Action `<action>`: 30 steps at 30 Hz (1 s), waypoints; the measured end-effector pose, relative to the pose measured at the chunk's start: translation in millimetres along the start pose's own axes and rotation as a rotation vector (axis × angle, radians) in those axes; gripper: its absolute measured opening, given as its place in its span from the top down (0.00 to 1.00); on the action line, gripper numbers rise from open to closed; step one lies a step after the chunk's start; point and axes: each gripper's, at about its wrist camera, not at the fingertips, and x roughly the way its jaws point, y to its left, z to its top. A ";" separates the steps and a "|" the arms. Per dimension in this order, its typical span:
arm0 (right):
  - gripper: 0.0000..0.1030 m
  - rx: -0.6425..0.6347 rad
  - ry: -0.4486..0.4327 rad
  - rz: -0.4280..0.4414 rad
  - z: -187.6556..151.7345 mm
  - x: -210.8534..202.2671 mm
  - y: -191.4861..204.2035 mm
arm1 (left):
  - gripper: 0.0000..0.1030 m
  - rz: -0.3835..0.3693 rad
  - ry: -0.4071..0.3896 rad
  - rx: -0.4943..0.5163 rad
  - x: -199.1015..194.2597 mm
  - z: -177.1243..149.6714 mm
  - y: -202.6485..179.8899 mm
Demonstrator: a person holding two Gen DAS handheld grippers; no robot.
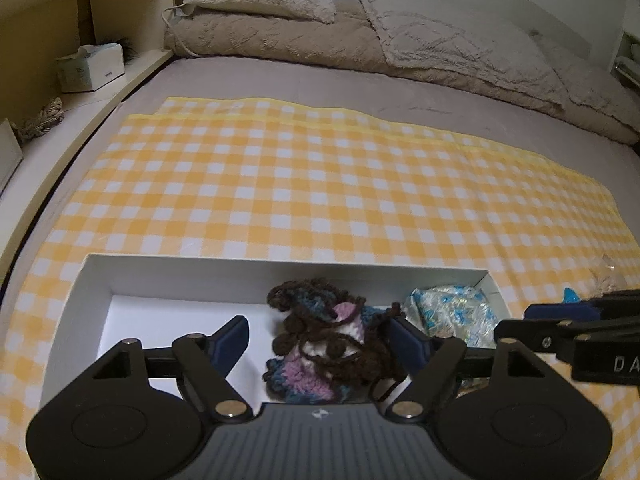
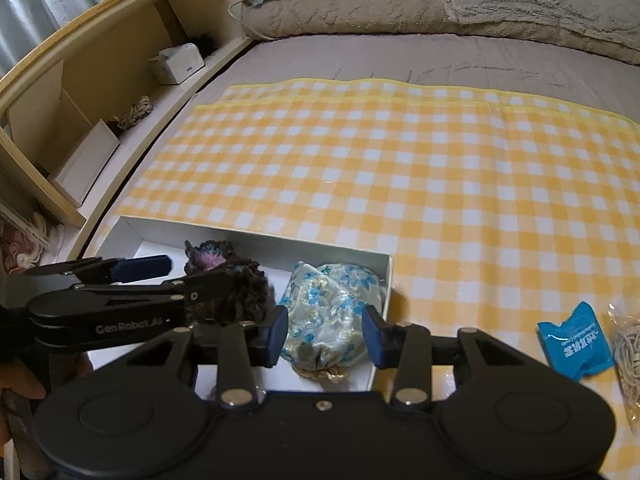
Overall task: Organize soft objects
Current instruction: 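Open both tools to release the items in the box and withdraw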
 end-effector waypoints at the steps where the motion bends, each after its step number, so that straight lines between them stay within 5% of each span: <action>1: 0.59 0.002 0.000 -0.003 -0.2 -0.6 -0.6 | 0.21 0.005 0.001 0.001 -1.8 -0.8 0.2; 30: 0.26 -0.064 -0.148 -0.049 -23.8 -81.3 10.4 | 0.05 0.050 -0.109 0.017 -96.8 -25.2 -14.4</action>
